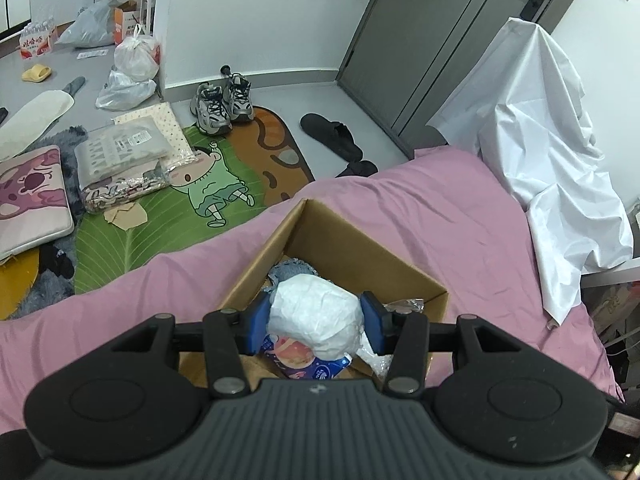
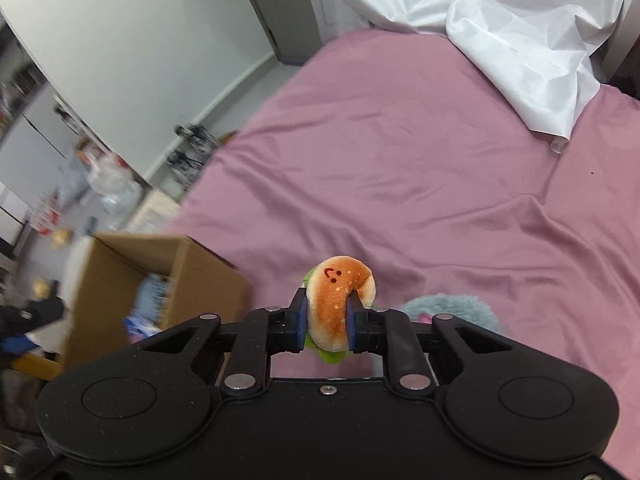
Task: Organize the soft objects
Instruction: 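Open the left tool over the box while the right carries and drops the burger plush in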
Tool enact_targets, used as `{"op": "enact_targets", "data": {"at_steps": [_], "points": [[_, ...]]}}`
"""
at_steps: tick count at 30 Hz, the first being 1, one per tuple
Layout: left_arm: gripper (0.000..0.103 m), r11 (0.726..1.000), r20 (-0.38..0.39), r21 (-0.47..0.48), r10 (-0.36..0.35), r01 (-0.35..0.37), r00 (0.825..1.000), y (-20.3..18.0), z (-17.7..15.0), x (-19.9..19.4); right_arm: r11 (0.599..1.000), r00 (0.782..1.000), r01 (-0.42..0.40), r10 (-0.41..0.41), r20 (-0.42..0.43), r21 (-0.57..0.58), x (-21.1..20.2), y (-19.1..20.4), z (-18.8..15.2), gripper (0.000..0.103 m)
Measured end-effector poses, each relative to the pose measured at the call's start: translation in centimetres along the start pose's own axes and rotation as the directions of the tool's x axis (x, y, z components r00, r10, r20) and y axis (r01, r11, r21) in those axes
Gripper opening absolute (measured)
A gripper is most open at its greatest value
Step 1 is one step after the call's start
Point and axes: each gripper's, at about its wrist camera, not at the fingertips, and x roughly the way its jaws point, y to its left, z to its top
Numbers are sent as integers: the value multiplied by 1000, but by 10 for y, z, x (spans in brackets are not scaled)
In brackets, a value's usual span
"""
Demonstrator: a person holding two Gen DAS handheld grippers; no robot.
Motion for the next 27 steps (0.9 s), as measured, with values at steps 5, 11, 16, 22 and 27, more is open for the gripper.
{"op": "enact_targets", "data": {"at_steps": [5,11,16,22,27], "points": [[47,1000,11,7,6,-6,1000,1,0,-10,996,996,-85,84,32,30,-20,3,0,18],[48,1000,-2,14,12,-12,1000,8,-1,-20,991,989,-132,131,65,9,-36,16,3,18],[48,999,-28,29,18,-17,999,17,-1,-24,986,982,-167,169,85,-24,-45,30,2,18],[48,1000,-60,27,13,-11,998,28,-6,-22,977,974,-193,202,103,-92,-57,52,-3,19],[53,1000,-109,25,17,-14,994,34,-12,-16,967,967,-218,232,102,-131,-61,67,-6,19]]}}
